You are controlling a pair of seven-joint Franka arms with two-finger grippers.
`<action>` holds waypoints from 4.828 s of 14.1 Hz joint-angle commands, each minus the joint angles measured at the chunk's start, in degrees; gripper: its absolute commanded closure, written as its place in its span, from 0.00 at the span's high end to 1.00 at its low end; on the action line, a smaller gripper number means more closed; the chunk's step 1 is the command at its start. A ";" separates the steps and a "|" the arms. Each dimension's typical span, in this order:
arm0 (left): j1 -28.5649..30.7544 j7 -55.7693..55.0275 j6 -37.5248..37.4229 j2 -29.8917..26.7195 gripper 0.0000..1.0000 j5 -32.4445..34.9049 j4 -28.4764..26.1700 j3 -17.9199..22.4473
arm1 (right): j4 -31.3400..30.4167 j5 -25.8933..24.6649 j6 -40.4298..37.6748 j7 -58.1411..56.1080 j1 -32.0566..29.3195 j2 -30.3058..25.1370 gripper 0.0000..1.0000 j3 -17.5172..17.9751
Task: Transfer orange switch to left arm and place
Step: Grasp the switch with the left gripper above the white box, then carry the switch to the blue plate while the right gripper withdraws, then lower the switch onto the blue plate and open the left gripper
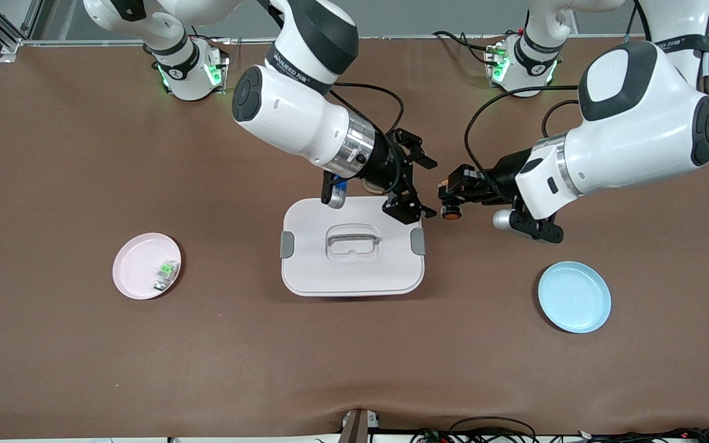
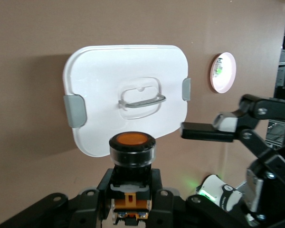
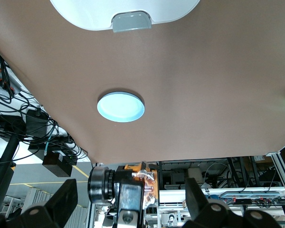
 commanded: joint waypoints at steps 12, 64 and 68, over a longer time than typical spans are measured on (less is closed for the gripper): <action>11.98 28.06 -1.72 1.18 0.00 24.70 -6.98 0.04 | 2.91 -11.64 -12.43 -21.78 -3.72 -2.91 1.00 1.11; 24.29 108.61 32.22 21.68 1.00 34.14 -7.60 -0.57 | -6.20 -41.44 -52.63 -122.63 -47.94 -22.41 1.00 -0.12; 24.21 99.75 28.62 17.89 1.00 33.96 -7.60 -0.57 | -25.95 -39.24 -40.17 -122.63 -48.03 -34.69 1.00 -0.12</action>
